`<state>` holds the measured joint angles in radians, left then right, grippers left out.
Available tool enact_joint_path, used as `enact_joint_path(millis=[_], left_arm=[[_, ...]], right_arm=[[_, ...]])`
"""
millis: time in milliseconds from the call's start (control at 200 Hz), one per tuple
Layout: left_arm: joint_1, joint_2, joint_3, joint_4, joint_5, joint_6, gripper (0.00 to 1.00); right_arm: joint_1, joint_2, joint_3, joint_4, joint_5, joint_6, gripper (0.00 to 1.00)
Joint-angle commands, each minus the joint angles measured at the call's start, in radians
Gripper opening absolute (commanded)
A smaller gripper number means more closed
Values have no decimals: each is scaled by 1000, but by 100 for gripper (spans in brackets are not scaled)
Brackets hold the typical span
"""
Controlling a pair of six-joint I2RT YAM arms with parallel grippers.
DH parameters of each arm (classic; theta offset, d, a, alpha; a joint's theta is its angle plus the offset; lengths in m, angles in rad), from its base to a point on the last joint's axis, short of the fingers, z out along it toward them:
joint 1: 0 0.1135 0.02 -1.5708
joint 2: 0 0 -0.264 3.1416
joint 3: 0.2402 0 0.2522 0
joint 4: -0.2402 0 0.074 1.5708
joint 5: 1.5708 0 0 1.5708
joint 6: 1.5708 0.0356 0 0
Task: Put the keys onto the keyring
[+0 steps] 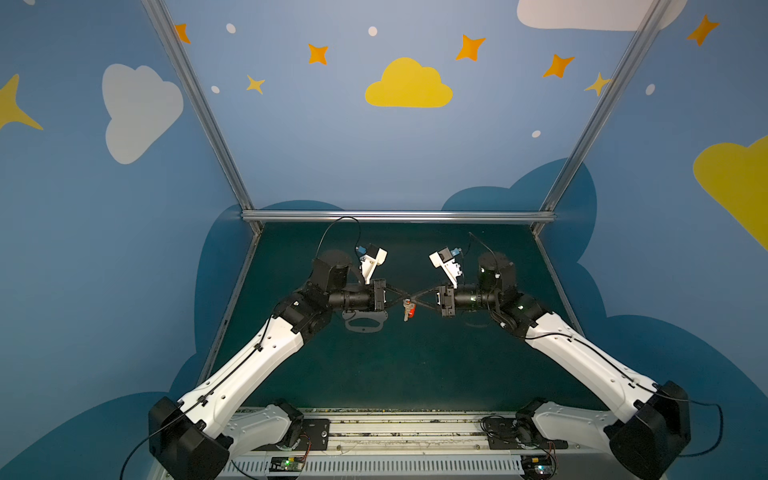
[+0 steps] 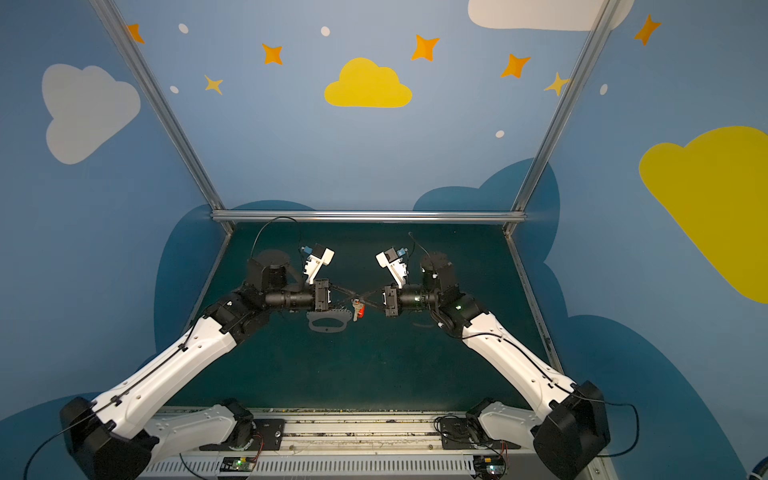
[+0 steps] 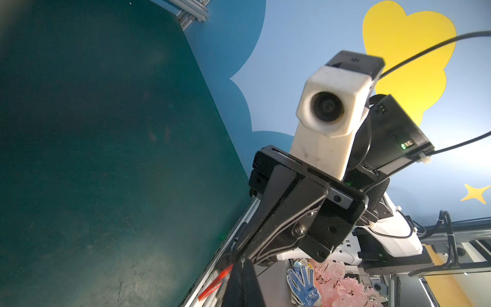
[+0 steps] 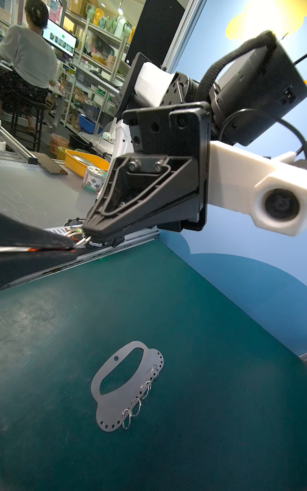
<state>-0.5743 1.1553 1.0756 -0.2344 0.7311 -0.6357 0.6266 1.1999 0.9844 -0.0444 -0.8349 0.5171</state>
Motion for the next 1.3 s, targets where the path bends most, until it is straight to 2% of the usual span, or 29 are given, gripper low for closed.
enact_joint_path(millis=[0,60,185,356,561,726,971,1297], left_arm=[[-3,-8,24,6,6,20,4],[-3,-11,26,7,4,24,4],[-2,-11,31,11,12,23,4],[-3,-6,41,17,22,16,4],[-3,-6,49,17,22,12,4],[-2,-8,52,20,21,11,4],[-2,-9,46,37,28,-3,4],[-5,-19,44,45,28,-7,4]], right_arm=[[-3,-24,40,-6,3,-2,13],[-16,-35,38,-21,11,-1,27],[-51,-82,12,-6,24,18,36],[-54,-93,-6,43,-13,47,26],[-44,-66,-24,110,-63,76,28],[-35,-61,-35,115,-56,81,34],[-19,-49,-50,167,-50,113,21],[-14,-37,-52,183,-43,132,22]])
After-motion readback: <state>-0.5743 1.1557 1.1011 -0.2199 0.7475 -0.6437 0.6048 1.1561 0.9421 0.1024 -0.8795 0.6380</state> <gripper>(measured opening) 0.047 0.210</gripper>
